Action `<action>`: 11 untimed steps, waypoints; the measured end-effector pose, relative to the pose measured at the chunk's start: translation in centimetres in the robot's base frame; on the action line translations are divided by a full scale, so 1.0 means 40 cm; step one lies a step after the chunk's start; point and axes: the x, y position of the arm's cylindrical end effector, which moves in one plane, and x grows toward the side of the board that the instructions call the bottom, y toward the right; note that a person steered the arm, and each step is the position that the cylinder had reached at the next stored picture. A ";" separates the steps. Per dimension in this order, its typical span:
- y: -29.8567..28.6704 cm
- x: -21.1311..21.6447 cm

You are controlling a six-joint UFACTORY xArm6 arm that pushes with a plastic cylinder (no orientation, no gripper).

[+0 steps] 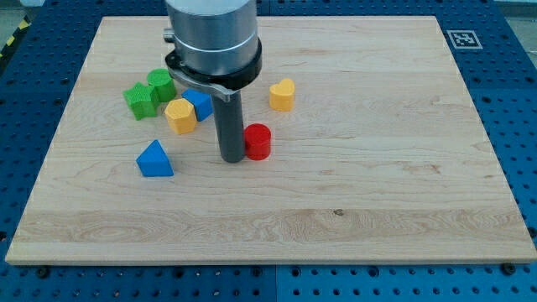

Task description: Push the blue cube into the red star

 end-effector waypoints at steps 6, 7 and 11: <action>-0.195 -0.020; -0.194 -0.060; -0.065 -0.242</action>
